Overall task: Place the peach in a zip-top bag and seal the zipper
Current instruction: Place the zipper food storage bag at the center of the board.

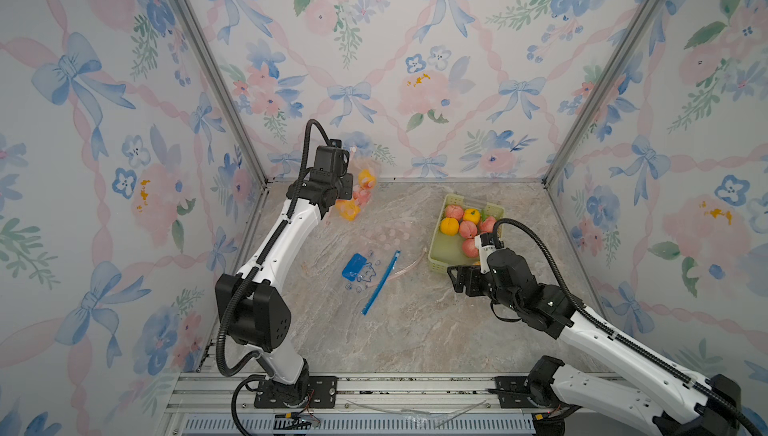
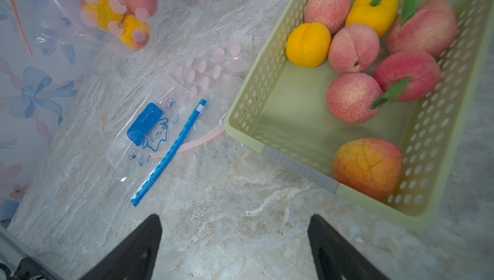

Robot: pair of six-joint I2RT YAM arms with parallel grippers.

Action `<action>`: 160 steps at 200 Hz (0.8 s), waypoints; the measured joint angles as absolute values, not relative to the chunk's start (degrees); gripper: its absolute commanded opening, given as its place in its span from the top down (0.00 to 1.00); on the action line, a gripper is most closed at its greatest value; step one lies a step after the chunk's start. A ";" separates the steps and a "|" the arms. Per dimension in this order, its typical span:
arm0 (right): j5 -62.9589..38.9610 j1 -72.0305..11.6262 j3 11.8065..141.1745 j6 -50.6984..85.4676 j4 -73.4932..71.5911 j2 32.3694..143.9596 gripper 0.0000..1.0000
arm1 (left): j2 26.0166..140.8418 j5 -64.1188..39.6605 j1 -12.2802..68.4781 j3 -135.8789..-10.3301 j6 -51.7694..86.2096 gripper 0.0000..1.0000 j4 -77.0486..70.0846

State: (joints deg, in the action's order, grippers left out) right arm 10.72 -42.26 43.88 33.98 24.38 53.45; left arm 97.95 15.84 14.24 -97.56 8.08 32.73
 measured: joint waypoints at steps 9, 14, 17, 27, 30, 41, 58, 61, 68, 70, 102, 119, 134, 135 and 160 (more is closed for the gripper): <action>11.18 -42.26 44.12 34.79 25.91 53.21 0.12 | 100.03 17.21 13.45 -99.77 8.21 1.00 33.67; 11.33 -42.28 44.23 35.24 26.59 53.06 0.12 | 100.97 17.91 13.13 -100.82 8.23 1.00 34.11; 11.44 -42.30 44.25 35.33 26.92 52.95 0.12 | 101.60 18.52 12.93 -101.41 8.23 1.00 34.28; 11.94 -42.41 44.36 35.92 27.97 52.56 0.11 | 102.89 19.97 12.60 -102.63 8.23 1.00 34.83; 12.08 -42.44 44.38 36.07 28.21 52.45 0.11 | 103.20 20.36 12.53 -102.85 8.23 1.00 34.94; 12.51 -42.48 44.40 36.53 29.30 51.99 0.10 | 103.96 21.54 12.38 -103.15 8.23 1.00 35.35; 12.91 -42.48 44.42 37.15 30.28 51.59 0.10 | 105.16 22.55 12.16 -103.22 8.23 1.00 36.14; 12.95 -42.48 44.42 37.17 30.44 51.57 0.10 | 105.43 22.65 12.05 -103.26 8.23 1.00 36.21; 13.10 -42.50 44.42 37.34 30.74 51.57 0.09 | 106.24 22.76 11.90 -103.42 8.23 1.00 36.38; 13.15 -42.50 44.42 37.36 30.81 51.57 0.09 | 106.48 22.74 11.84 -103.46 8.23 1.00 36.42; 13.41 -42.81 44.42 37.56 32.25 51.59 0.09 | 112.60 22.72 10.50 -105.32 8.23 1.00 36.40; 13.58 -42.85 44.47 37.56 32.88 51.64 0.09 | 116.11 22.04 9.67 -106.13 8.29 1.00 36.40; 13.78 -42.85 44.58 37.56 33.26 51.64 0.09 | 118.58 20.36 9.21 -106.65 8.78 1.00 36.38; 13.78 -42.85 44.58 37.56 33.26 51.64 0.09 | 118.67 20.25 9.17 -106.67 8.80 1.00 36.38; 13.85 -42.87 45.15 37.56 33.71 51.88 0.09 | 120.88 16.91 8.93 -106.69 9.76 1.00 36.40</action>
State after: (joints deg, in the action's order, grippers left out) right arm 13.85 -42.87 45.15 37.56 33.71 51.88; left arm 120.88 16.91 8.93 -106.69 9.76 36.40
